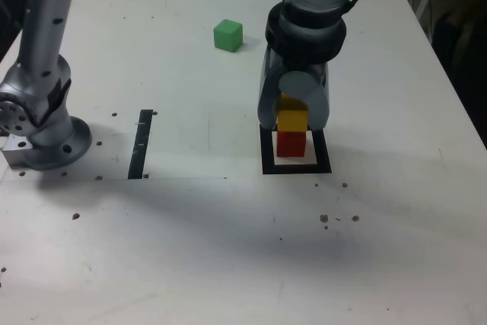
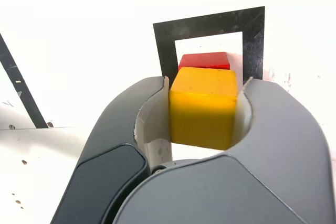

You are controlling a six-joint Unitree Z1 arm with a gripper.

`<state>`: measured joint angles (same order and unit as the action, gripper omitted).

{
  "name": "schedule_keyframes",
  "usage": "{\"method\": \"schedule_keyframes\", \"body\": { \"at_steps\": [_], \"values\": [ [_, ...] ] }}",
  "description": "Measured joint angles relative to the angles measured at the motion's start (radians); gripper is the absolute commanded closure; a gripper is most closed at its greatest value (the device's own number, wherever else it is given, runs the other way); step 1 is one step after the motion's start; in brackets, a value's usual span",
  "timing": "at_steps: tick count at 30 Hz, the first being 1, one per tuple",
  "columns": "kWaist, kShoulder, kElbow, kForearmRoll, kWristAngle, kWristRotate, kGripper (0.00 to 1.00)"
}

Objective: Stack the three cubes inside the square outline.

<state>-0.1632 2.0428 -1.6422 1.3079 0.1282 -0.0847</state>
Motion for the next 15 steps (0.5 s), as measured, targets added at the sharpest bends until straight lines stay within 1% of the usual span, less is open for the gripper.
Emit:
{"method": "schedule_keyframes", "body": {
  "at_steps": [5, 10, 13, 15],
  "values": [
    [0.000, 0.016, 0.000, 0.001, -0.007, 0.004, 0.22],
    [0.003, 0.019, 0.000, 0.001, -0.006, 0.005, 0.06],
    [0.005, 0.010, 0.001, 0.001, 0.007, 0.005, 0.01],
    [0.005, -0.020, 0.003, 0.006, 0.024, 0.003, 0.01]
  ]
}}
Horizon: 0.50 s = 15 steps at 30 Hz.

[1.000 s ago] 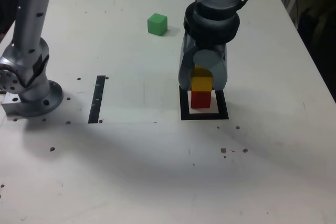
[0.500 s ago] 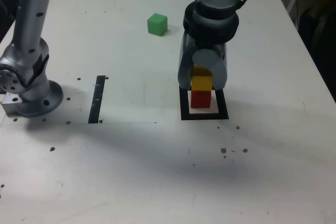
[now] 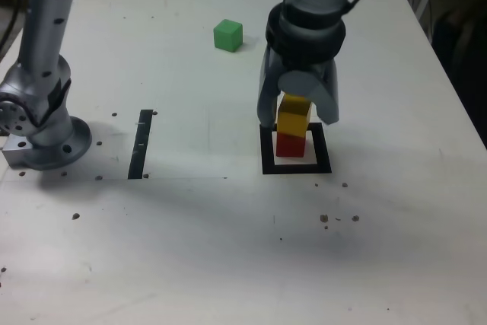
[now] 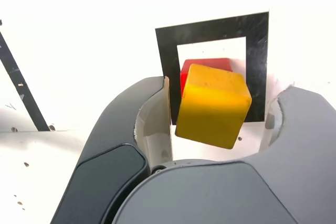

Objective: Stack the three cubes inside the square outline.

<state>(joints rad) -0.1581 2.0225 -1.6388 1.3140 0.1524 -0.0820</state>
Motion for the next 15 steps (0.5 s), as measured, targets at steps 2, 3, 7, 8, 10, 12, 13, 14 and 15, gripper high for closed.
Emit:
{"method": "schedule_keyframes", "body": {
  "at_steps": [2, 3, 7, 8, 10, 12, 13, 14, 15],
  "values": [
    [0.000, -0.044, 0.002, 0.021, 0.021, 0.000, 0.01],
    [0.002, -0.071, 0.006, 0.034, 0.033, 0.005, 0.01],
    [0.030, -0.165, 0.034, 0.062, 0.064, 0.061, 0.01],
    [0.042, -0.181, 0.036, 0.063, 0.067, 0.073, 0.01],
    [0.072, -0.202, 0.051, 0.064, 0.082, 0.130, 0.01],
    [0.123, -0.222, 0.065, 0.064, 0.097, 0.200, 0.01],
    [0.149, -0.230, 0.067, 0.064, 0.102, 0.232, 0.01],
    [0.178, -0.236, 0.067, 0.064, 0.107, 0.270, 0.01],
    [0.201, -0.239, 0.067, 0.064, 0.111, 0.303, 0.01]
  ]
}}
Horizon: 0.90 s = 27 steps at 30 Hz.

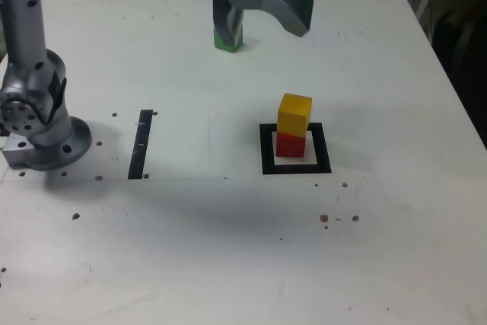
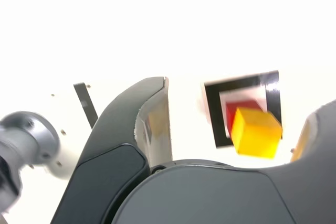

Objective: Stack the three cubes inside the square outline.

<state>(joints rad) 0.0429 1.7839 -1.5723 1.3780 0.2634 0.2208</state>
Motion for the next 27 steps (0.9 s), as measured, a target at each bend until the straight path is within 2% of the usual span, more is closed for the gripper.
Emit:
{"method": "schedule_keyframes", "body": {
  "at_steps": [5, 10, 14, 16, 21, 27],
  "values": [
    [0.156, -0.010, 0.000, 0.000, 0.020, 0.169, 0.01],
    [0.323, -0.016, 0.002, -0.006, 0.063, 0.343, 0.01],
    [0.458, 0.003, 0.017, -0.039, 0.098, 0.481, 0.01],
    [0.509, 0.027, 0.028, -0.058, 0.103, 0.518, 0.01],
    [0.541, 0.061, 0.030, -0.091, 0.102, 0.551, 0.01],
    [0.532, 0.098, 0.004, -0.117, 0.083, 0.566, 0.01]
  ]
}}
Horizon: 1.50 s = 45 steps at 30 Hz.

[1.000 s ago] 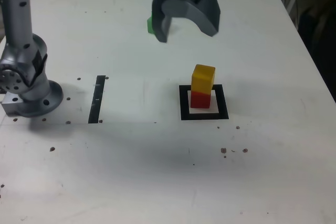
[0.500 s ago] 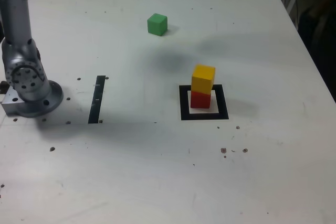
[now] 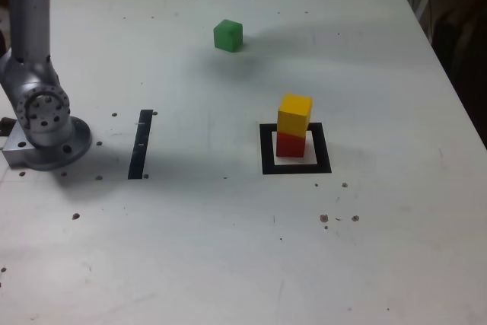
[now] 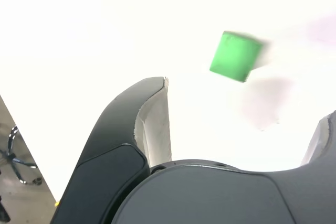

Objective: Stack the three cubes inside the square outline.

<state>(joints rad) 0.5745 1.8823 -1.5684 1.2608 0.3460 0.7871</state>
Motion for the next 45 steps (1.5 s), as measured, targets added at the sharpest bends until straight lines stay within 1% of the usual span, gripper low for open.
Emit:
{"method": "schedule_keyframes", "body": {
  "at_steps": [4, 8, 17, 24, 29, 37, 41, 45],
  "values": [
    [0.001, 0.042, -0.005, -0.009, -0.001, 0.017, 0.01],
    [0.004, 0.099, 0.016, -0.035, -0.002, 0.026, 0.01],
    [0.028, 0.164, 0.088, -0.108, -0.011, 0.026, 0.01],
    [0.041, 0.224, 0.068, -0.131, -0.003, 0.026, 0.03],
    [0.049, 0.235, 0.063, -0.132, -0.002, 0.026, 0.09],
    [0.048, 0.234, 0.062, -0.132, -0.011, 0.026, 0.20],
    [0.046, 0.234, 0.048, -0.129, -0.012, 0.026, 0.30],
    [0.046, 0.241, 0.038, -0.126, -0.017, 0.026, 0.42]
  ]
}}
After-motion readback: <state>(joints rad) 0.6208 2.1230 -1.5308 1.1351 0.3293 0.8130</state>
